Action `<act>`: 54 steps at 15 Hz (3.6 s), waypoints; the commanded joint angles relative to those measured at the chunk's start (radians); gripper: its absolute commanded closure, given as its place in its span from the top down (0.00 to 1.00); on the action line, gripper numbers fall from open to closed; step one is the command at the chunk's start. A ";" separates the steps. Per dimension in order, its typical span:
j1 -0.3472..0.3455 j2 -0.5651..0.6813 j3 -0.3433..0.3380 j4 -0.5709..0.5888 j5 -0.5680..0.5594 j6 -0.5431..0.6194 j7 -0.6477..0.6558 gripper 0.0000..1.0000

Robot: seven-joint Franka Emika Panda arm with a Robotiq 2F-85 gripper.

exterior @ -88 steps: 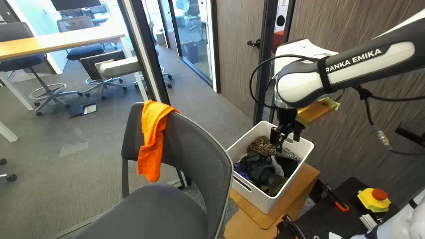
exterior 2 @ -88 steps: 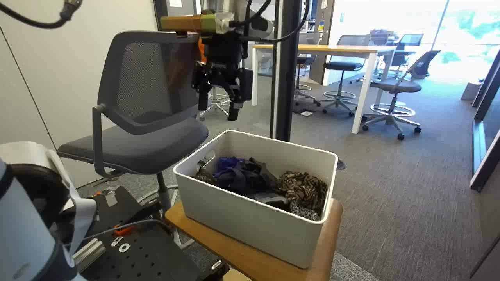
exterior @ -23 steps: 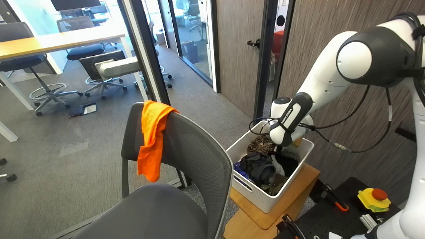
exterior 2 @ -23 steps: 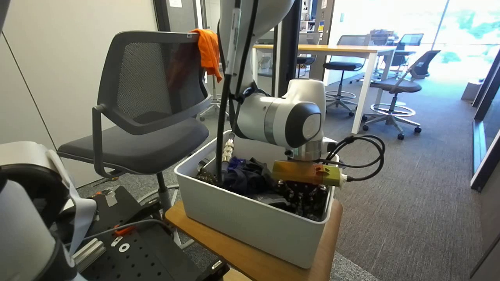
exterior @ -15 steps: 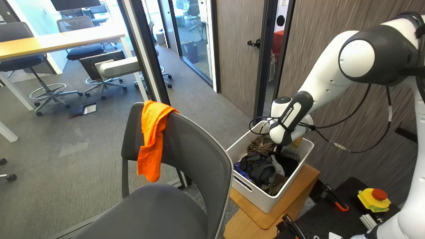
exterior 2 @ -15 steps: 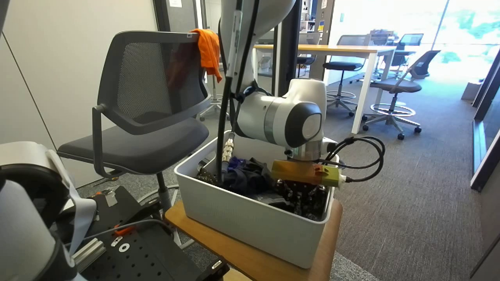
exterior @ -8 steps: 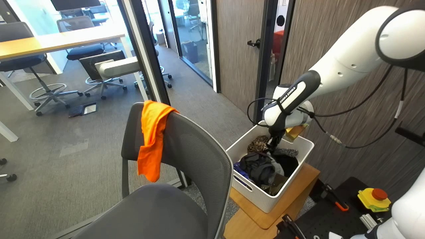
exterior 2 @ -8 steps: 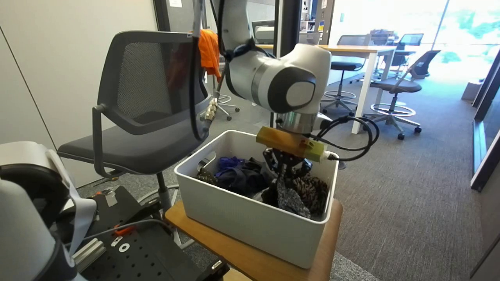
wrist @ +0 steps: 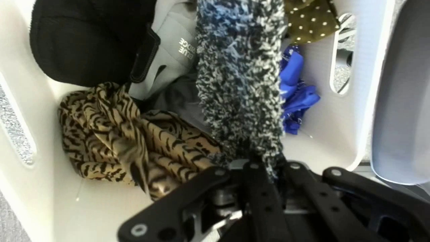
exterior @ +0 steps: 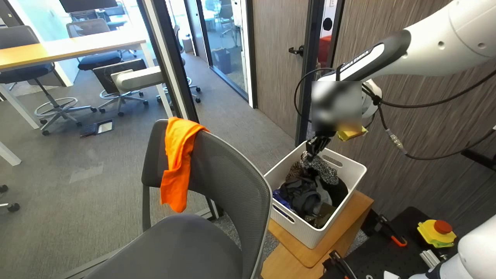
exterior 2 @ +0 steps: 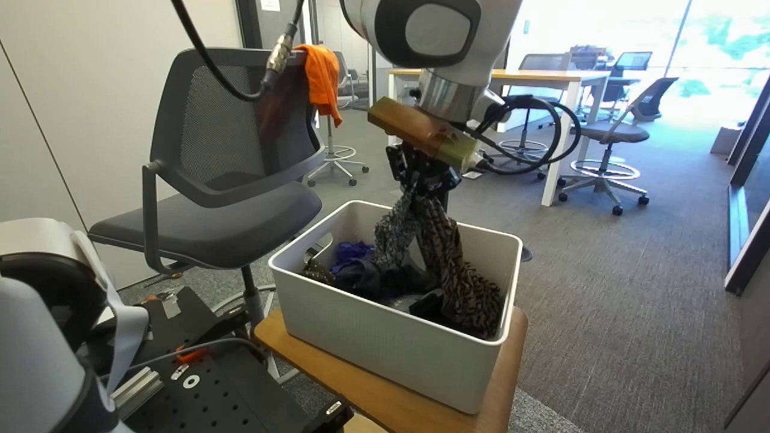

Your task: Pick up the sock from the box and put it on the chair's headrest

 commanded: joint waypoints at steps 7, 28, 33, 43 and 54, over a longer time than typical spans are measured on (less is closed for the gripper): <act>0.222 -0.348 -0.152 -0.053 0.012 -0.162 0.156 0.09; 0.711 -0.511 -0.048 -0.037 0.026 0.248 0.194 0.09; 0.739 -0.485 -0.002 -0.075 -0.091 0.255 0.168 0.08; 0.709 -0.522 0.182 -0.175 -0.488 0.379 0.314 0.09; 0.560 -0.624 0.277 -0.233 -0.621 0.549 0.706 0.09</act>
